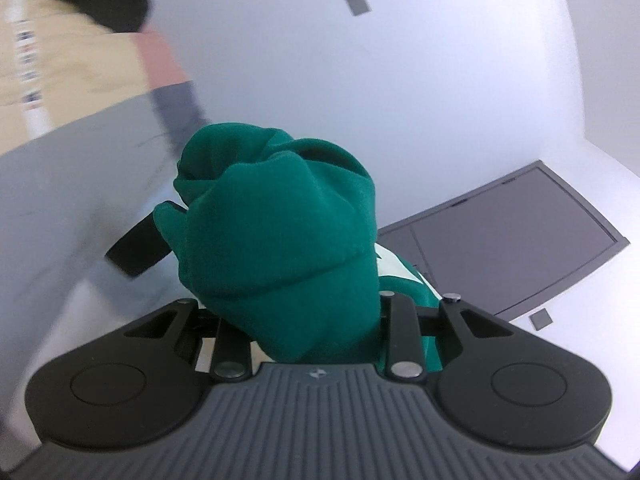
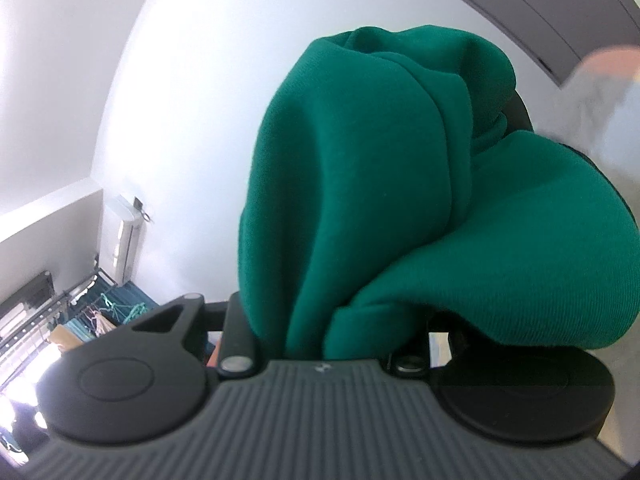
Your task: Fold large clothes
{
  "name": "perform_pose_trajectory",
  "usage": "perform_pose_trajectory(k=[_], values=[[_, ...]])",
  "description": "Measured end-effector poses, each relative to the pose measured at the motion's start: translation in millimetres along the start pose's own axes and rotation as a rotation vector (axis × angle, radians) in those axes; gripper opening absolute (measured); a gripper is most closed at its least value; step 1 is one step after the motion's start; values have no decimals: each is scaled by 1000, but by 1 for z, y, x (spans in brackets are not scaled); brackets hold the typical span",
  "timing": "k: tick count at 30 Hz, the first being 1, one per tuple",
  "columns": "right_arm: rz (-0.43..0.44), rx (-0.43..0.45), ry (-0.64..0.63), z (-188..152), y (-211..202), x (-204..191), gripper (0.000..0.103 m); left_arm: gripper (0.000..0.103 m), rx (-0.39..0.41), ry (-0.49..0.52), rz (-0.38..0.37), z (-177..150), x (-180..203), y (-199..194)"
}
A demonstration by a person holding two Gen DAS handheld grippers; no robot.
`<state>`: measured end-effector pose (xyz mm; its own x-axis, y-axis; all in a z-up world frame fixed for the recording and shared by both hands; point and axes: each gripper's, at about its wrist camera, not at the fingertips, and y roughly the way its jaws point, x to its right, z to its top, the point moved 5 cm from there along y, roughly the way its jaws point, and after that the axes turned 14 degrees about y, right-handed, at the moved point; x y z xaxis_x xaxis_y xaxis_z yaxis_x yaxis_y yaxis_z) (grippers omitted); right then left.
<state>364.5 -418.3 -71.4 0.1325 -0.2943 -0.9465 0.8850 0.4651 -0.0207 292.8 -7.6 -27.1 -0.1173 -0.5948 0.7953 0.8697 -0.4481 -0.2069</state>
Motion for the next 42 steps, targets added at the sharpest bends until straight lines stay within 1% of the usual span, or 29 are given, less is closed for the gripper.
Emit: perform_pose_trajectory(k=[2, 5, 8, 10, 12, 15, 16, 18, 21, 23, 25, 26, 27, 29, 31, 35, 37, 38, 40, 41, 42], values=[[10, 16, -3, 19, 8, -4, 38, 34, 3, 19, -9, 6, 22, 21], [19, 43, -5, 49, 8, -5, 38, 34, 2, 35, -20, 11, 48, 57], [19, 72, 1, 78, 17, 10, 38, 34, -9, 50, -30, 10, 61, 95], [13, 90, 3, 93, 25, 27, 38, 34, -31, 65, -34, 3, 61, 126], [-1, 102, -5, 105, 33, 50, 38, 34, -61, 70, -31, -5, 53, 152], [-52, 105, 7, 114, 46, 93, 38, 34, -114, 69, -10, -28, 33, 189], [-69, 107, 17, 114, 49, 108, 38, 34, -131, 73, -3, -37, 25, 200], [-104, 113, 43, 114, 54, 141, 38, 34, -170, 117, 18, -58, 11, 220], [-155, 117, 95, 110, 58, 195, 38, 34, -214, 96, 32, -87, -16, 241], [-187, 116, 124, 105, 60, 225, 38, 34, -223, 105, 31, -103, -30, 248], [-221, 121, 155, 98, 60, 255, 39, 35, -192, 132, -7, -110, -36, 251], [-216, 131, 164, 96, 59, 265, 39, 36, -184, 146, -13, -113, -37, 250], [-194, 140, 170, 94, 59, 274, 40, 36, -182, 161, -8, -116, -38, 251], [-175, 149, 160, 87, 64, 280, 41, 36, -185, 184, 6, -122, -40, 251], [-165, 157, 142, 84, 66, 286, 42, 36, -189, 194, 3, -126, -44, 251], [-155, 154, 157, 79, 69, 294, 44, 36, -192, 205, 15, -125, -39, 248], [-156, 153, 163, 91, 47, 310, 44, 36, -194, 203, 21, -123, -38, 248], [-158, 152, 168, 92, 44, 309, 45, 36, -197, 203, 24, -123, -34, 245], [-168, 150, 182, 91, 43, 302, 48, 43, -205, 200, 33, -123, -30, 235], [-177, 150, 187, 90, 46, 300, 53, 50, -215, 198, 42, -124, -30, 234], [-193, 151, 190, 90, 45, 298, 58, 62, -226, 199, 55, -124, -30, 232]])
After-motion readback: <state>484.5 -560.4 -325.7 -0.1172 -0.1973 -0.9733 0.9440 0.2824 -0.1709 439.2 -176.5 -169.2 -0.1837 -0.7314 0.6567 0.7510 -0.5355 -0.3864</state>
